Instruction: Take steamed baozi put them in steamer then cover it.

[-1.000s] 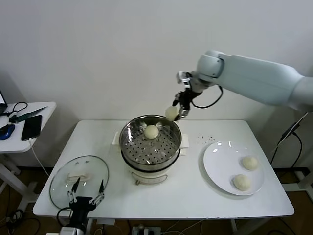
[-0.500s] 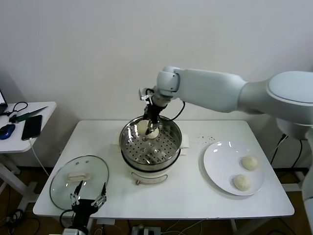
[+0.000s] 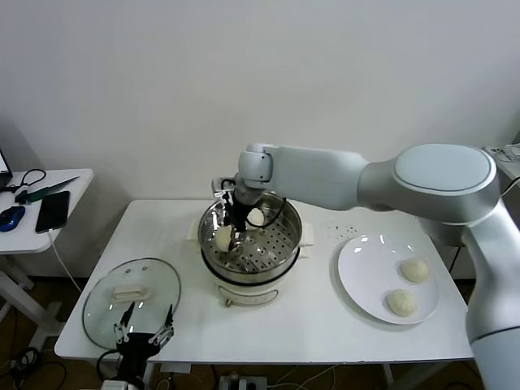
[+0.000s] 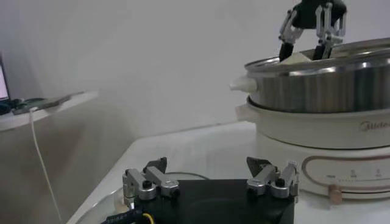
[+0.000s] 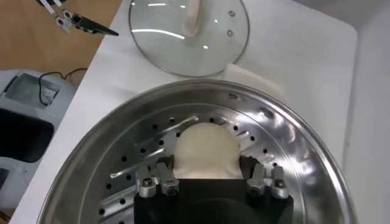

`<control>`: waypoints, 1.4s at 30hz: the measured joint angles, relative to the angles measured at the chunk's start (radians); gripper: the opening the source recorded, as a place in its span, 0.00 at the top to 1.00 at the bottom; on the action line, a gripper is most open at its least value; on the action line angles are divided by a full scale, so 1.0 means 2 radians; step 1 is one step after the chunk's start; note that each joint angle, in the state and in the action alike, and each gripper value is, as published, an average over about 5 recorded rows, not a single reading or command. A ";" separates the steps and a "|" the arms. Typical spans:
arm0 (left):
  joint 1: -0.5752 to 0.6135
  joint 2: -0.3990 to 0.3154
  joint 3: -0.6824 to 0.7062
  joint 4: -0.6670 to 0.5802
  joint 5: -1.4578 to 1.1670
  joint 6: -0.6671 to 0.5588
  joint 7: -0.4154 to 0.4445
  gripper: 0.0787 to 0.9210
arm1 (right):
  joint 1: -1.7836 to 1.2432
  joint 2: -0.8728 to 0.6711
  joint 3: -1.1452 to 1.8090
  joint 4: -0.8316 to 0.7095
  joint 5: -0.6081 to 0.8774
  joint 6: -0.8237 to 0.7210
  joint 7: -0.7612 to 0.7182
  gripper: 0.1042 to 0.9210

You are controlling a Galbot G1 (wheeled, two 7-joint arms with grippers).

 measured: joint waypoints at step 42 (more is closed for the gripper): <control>-0.005 0.005 0.005 0.003 0.006 0.001 0.000 0.12 | 0.109 -0.242 -0.014 0.187 -0.063 0.016 -0.041 0.12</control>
